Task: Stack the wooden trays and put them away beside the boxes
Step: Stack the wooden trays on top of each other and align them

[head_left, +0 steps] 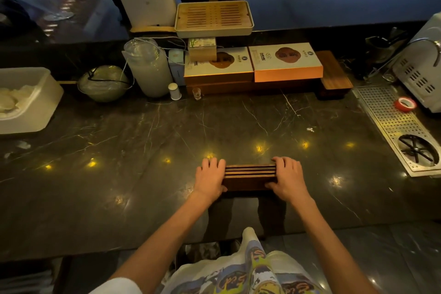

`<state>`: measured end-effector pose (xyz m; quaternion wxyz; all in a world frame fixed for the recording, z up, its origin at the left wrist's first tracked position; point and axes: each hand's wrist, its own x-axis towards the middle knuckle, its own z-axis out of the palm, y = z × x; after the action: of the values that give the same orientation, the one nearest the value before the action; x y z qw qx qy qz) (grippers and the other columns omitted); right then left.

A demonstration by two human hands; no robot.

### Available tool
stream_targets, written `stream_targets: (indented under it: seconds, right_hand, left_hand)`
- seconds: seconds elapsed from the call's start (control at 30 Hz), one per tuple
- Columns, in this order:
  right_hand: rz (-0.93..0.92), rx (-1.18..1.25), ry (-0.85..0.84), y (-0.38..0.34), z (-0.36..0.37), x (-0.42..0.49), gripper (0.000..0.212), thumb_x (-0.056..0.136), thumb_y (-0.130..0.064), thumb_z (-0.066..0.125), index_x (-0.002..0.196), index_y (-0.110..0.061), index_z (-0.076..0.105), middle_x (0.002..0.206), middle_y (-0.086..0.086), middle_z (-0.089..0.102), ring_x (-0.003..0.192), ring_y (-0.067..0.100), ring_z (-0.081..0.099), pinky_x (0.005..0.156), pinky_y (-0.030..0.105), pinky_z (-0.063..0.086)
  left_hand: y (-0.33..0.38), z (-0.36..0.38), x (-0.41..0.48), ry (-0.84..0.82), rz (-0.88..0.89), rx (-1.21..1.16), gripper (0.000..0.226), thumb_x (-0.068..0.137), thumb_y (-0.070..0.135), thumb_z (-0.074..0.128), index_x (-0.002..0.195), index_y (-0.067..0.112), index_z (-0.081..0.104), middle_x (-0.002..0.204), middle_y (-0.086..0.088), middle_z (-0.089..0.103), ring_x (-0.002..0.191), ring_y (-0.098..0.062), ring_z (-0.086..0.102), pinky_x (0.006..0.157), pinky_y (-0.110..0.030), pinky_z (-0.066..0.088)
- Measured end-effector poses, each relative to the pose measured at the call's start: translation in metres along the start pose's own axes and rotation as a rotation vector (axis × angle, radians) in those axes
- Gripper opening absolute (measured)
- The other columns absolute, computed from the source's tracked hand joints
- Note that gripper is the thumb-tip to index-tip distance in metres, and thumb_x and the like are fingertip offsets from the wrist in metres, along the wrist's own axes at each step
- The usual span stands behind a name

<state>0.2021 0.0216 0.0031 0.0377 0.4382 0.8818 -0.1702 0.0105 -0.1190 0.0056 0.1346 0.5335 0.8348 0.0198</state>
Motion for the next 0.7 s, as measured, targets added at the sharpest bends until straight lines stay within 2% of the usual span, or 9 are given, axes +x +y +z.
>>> stream_targets:
  seconds: [0.07, 0.17, 0.27, 0.37, 0.43, 0.5, 0.6, 0.7]
  right_hand:
    - [-0.025, -0.157, 0.025, -0.015, 0.002, 0.001, 0.083, 0.07, -0.048, 0.078, 0.137, -0.017, 0.041, 0.14, 0.005, 0.045, 0.136, 0.026, 0.035, 0.119, 0.051, 0.013]
    - [-0.095, -0.25, 0.055, -0.05, 0.012, 0.0, 0.075, 0.067, -0.048, 0.079, 0.126, -0.016, 0.047, 0.131, 0.005, 0.051, 0.131, 0.026, 0.042, 0.117, 0.059, 0.008]
    - [-0.166, -0.278, 0.055, -0.105, 0.024, 0.003, 0.058, 0.071, -0.039, 0.078, 0.116, -0.015, 0.052, 0.117, 0.006, 0.057, 0.119, 0.028, 0.051, 0.116, 0.056, 0.019]
    - [-0.253, -0.265, 0.132, -0.131, 0.031, 0.008, 0.037, 0.076, -0.029, 0.075, 0.104, -0.018, 0.055, 0.104, 0.003, 0.061, 0.102, 0.024, 0.057, 0.104, 0.043, 0.038]
    - [-0.315, -0.216, 0.159, -0.119, 0.032, 0.009, 0.037, 0.077, -0.026, 0.074, 0.107, -0.019, 0.054, 0.106, 0.001, 0.061, 0.103, 0.023, 0.058, 0.099, 0.037, 0.041]
    - [-0.342, -0.196, 0.153, -0.093, 0.026, 0.009, 0.048, 0.075, -0.035, 0.075, 0.116, -0.022, 0.053, 0.112, -0.001, 0.061, 0.108, 0.022, 0.058, 0.101, 0.037, 0.04]
    - [-0.21, -0.171, 0.157, -0.046, 0.012, 0.009, 0.062, 0.066, -0.059, 0.074, 0.115, -0.026, 0.055, 0.111, -0.004, 0.061, 0.109, 0.02, 0.056, 0.104, 0.038, 0.037]
    - [-0.132, 0.057, 0.124, -0.013, 0.006, 0.004, 0.062, 0.066, -0.052, 0.079, 0.118, -0.026, 0.057, 0.118, -0.004, 0.055, 0.118, 0.018, 0.046, 0.101, 0.034, 0.04]
  left_hand:
    - [0.002, 0.004, 0.001, 0.033, -0.011, 0.057, 0.061, 0.073, 0.023, 0.078, 0.121, 0.018, 0.041, 0.127, -0.006, 0.049, 0.117, -0.028, 0.045, 0.094, -0.042, 0.046]
    - [0.0, 0.008, 0.0, 0.061, -0.005, 0.072, 0.059, 0.072, 0.02, 0.078, 0.119, 0.017, 0.042, 0.124, -0.005, 0.051, 0.114, -0.027, 0.047, 0.09, -0.041, 0.048]
    - [0.0, 0.009, 0.0, 0.085, -0.016, 0.095, 0.053, 0.072, 0.016, 0.076, 0.114, 0.017, 0.043, 0.118, -0.005, 0.053, 0.108, -0.027, 0.049, 0.083, -0.038, 0.046]
    - [-0.002, 0.008, 0.002, 0.1, -0.013, 0.07, 0.047, 0.073, 0.017, 0.074, 0.11, 0.018, 0.045, 0.115, -0.002, 0.053, 0.105, -0.024, 0.049, 0.08, -0.034, 0.045]
    - [-0.005, 0.008, 0.003, 0.095, 0.004, 0.058, 0.05, 0.073, 0.02, 0.077, 0.112, 0.019, 0.045, 0.116, -0.002, 0.053, 0.104, -0.023, 0.05, 0.08, -0.033, 0.046]
    - [-0.008, 0.008, 0.004, 0.086, 0.022, 0.051, 0.057, 0.071, 0.023, 0.079, 0.115, 0.019, 0.044, 0.118, -0.003, 0.052, 0.106, -0.024, 0.05, 0.083, -0.035, 0.047]
    - [-0.008, 0.009, 0.006, 0.076, 0.027, 0.017, 0.06, 0.07, 0.025, 0.08, 0.118, 0.019, 0.044, 0.121, -0.004, 0.052, 0.11, -0.025, 0.049, 0.087, -0.038, 0.048]
    - [-0.009, 0.01, 0.007, 0.088, 0.042, -0.015, 0.059, 0.07, 0.025, 0.079, 0.117, 0.019, 0.044, 0.121, -0.003, 0.051, 0.11, -0.025, 0.048, 0.088, -0.038, 0.048]
